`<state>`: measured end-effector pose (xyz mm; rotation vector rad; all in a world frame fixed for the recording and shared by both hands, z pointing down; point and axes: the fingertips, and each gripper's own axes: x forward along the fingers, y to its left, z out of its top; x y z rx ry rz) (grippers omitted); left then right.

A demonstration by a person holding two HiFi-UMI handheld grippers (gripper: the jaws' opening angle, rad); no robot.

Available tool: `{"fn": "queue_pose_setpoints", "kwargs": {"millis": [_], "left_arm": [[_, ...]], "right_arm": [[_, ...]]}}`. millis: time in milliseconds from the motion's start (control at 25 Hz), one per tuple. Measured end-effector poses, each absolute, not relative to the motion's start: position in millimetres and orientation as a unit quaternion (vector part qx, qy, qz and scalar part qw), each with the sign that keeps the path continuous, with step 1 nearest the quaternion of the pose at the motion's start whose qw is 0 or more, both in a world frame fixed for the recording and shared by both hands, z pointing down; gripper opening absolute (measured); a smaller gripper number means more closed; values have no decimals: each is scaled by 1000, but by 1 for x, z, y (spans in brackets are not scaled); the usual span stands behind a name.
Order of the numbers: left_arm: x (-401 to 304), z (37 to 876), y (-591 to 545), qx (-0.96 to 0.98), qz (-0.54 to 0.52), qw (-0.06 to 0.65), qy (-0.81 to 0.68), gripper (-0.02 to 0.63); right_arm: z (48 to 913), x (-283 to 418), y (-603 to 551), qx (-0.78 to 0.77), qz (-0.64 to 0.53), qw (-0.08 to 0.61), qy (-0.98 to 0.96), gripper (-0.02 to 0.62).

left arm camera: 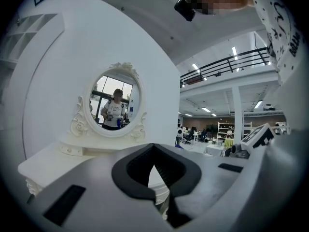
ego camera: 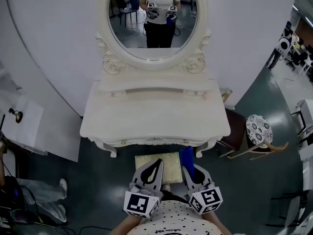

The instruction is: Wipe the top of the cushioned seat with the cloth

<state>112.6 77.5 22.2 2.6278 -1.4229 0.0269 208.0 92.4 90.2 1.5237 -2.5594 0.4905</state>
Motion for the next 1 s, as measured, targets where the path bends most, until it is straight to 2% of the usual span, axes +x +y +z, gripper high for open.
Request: {"fn": "queue_pose_setpoints", "kwargs": {"millis": [1000], "left_arm": [[92,36,101,875,10,104,-473,-3]], "right_arm": [[84,209,113,529,141,65,-835,63]]}}
